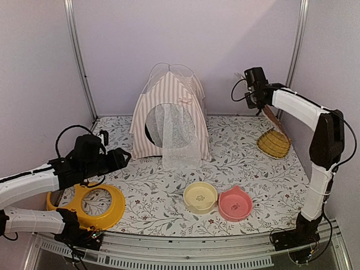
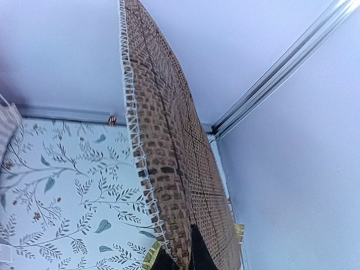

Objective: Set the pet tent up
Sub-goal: Pick up the cushion from the center of the board.

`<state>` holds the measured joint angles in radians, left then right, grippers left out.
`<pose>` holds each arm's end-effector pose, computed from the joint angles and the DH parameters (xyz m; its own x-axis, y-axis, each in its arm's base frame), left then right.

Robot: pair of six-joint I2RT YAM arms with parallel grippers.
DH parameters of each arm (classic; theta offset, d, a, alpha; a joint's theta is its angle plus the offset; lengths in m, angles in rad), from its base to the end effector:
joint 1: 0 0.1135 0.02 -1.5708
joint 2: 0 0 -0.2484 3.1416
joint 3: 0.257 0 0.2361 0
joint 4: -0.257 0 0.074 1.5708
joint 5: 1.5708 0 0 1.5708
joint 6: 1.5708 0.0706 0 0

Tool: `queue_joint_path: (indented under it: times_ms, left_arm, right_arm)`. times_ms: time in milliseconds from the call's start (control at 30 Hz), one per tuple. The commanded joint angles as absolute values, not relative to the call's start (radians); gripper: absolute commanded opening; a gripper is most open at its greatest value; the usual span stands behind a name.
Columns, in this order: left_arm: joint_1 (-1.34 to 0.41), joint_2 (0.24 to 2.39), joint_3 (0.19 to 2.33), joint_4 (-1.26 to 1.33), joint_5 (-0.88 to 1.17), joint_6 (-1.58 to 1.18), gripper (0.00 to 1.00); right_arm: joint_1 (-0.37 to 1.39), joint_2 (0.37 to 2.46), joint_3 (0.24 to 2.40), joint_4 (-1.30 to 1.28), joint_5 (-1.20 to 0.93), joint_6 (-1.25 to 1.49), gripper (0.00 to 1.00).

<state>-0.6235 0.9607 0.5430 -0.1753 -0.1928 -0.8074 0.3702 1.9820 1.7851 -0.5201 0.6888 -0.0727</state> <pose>0.1943 -0.1231 0.1992 -0.6345 -0.4171 -0.6507 -0.0208 0.8508 -0.5251 0.4375 0.1216 0.2709 -0.6231 -0.3020 -0.7215 0.1224 0.8734 -0.4713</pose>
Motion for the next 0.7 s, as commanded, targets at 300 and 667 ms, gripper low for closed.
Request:
queue_joint_path:
  times_ms: [300,667]
  left_arm:
    - [-0.618,1.217,0.689,0.337,0.193,-0.784,0.71]
    - [-0.643,1.404,0.806,0.617,0.337,-0.864,0.77]
  right_arm:
    - [0.438,1.460,1.833,-0.518,0.179,0.017,0.00]
    - [0.437,1.220,1.689,-0.335,-0.293,0.204,0.00]
